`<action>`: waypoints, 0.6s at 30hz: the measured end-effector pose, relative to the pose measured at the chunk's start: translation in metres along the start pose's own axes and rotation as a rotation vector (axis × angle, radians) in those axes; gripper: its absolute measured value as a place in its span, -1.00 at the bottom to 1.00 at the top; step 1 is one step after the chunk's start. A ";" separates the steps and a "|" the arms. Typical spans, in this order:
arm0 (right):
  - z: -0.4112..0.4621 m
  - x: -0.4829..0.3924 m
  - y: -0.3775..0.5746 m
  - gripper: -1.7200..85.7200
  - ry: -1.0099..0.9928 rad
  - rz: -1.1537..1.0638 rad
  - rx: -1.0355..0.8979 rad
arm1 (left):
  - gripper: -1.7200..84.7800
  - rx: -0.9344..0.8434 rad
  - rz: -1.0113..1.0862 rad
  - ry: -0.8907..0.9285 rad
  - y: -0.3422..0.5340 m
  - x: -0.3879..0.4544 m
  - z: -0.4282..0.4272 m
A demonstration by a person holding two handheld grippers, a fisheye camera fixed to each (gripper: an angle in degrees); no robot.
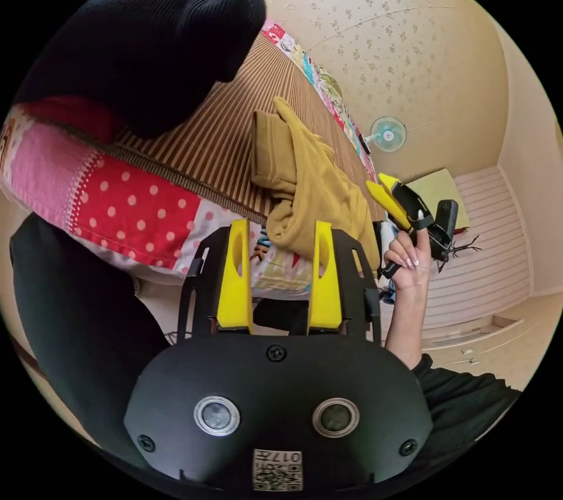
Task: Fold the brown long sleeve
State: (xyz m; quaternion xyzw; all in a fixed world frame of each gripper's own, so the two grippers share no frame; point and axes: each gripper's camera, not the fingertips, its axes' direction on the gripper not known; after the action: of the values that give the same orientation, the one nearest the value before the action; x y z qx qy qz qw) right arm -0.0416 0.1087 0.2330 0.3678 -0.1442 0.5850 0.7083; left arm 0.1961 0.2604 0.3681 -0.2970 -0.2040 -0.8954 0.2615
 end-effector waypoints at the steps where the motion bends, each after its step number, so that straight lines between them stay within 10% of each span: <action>1: 0.011 -0.011 -0.009 -0.65 0.003 -0.021 -0.035 | -0.65 -0.011 -0.009 0.023 0.002 -0.002 0.008; 18: 0.227 -0.134 -0.092 -0.59 0.630 -0.453 -1.002 | -0.84 0.147 0.336 -0.186 0.053 0.144 0.046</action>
State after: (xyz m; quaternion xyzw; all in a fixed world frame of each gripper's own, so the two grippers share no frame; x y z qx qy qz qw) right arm 0.0587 -0.1493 0.2719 -0.1767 -0.1038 0.3624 0.9092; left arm 0.1484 0.1930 0.5055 -0.3883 -0.2397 -0.7906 0.4082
